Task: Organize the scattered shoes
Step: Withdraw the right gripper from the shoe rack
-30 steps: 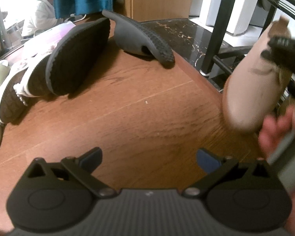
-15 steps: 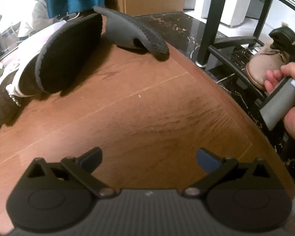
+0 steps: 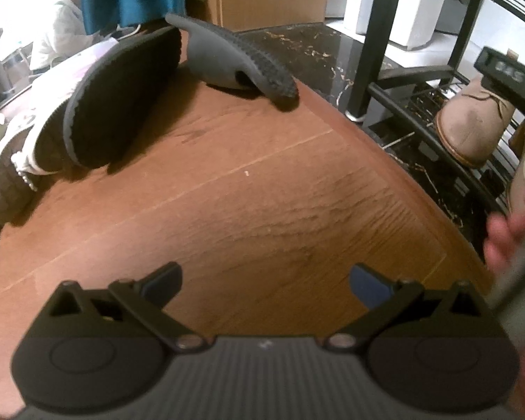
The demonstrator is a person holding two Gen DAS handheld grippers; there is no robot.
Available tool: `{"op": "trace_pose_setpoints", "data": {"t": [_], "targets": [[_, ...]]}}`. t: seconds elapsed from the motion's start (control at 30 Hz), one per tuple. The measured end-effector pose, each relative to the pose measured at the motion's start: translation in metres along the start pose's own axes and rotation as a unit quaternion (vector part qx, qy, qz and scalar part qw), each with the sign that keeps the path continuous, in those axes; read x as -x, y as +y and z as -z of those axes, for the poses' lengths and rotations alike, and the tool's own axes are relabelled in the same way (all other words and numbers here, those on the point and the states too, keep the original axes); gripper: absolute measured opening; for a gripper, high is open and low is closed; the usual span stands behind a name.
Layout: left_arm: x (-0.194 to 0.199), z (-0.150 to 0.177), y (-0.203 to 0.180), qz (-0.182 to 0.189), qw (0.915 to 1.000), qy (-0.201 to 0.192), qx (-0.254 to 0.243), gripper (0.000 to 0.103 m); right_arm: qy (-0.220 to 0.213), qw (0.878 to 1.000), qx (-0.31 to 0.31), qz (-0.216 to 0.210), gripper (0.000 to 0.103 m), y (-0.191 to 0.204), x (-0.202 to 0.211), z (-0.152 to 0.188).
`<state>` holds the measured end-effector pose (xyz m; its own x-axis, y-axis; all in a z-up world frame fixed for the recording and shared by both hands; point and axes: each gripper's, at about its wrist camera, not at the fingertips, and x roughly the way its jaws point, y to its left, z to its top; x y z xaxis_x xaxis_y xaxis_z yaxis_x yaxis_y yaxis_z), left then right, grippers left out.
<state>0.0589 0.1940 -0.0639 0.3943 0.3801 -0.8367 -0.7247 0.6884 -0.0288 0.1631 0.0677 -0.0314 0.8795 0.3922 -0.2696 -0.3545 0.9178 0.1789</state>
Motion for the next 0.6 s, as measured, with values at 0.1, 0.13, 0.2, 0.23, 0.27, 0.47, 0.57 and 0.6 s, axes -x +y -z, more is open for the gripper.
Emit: {"op": "trace_pose_setpoints", "data": {"t": [0.1, 0.13, 0.2, 0.23, 0.27, 0.47, 0.57, 0.6], "targets": [[0.008, 0.001, -0.003, 0.010, 0.9998, -0.013, -0.011, 0.102, 0.004, 1.000, 0.007, -0.004, 0.102, 0.003, 0.054, -0.014], [0.011, 0.002, -0.004, 0.015, 0.9996, -0.018, -0.016, 0.102, 0.004, 1.000, 0.007, -0.002, 0.103, 0.001, 0.059, -0.015], [0.018, 0.004, -0.008, 0.030, 0.9987, -0.028, -0.030, 0.102, 0.006, 1.000, 0.001, 0.015, 0.103, -0.004, 0.102, -0.029], [0.024, 0.005, -0.011, 0.044, 0.9977, -0.034, -0.039, 0.102, 0.017, 0.999, -0.012, 0.035, 0.103, -0.011, 0.129, -0.034], [0.029, 0.006, -0.013, 0.062, 0.9962, -0.039, -0.047, 0.102, 0.033, 0.998, -0.024, 0.056, 0.103, -0.018, 0.144, -0.036], [0.050, 0.018, -0.024, 0.178, 0.9799, -0.011, -0.089, 0.102, 0.117, 0.976, -0.091, 0.159, 0.103, -0.058, 0.216, -0.030], [0.073, 0.026, -0.029, 0.174, 0.9752, -0.051, -0.127, 0.102, 0.126, 0.968, -0.109, 0.190, 0.103, -0.075, 0.261, -0.020], [0.078, 0.027, -0.030, 0.171, 0.9742, -0.058, -0.135, 0.102, 0.125, 0.967, -0.106, 0.195, 0.103, -0.078, 0.272, -0.016]]}}
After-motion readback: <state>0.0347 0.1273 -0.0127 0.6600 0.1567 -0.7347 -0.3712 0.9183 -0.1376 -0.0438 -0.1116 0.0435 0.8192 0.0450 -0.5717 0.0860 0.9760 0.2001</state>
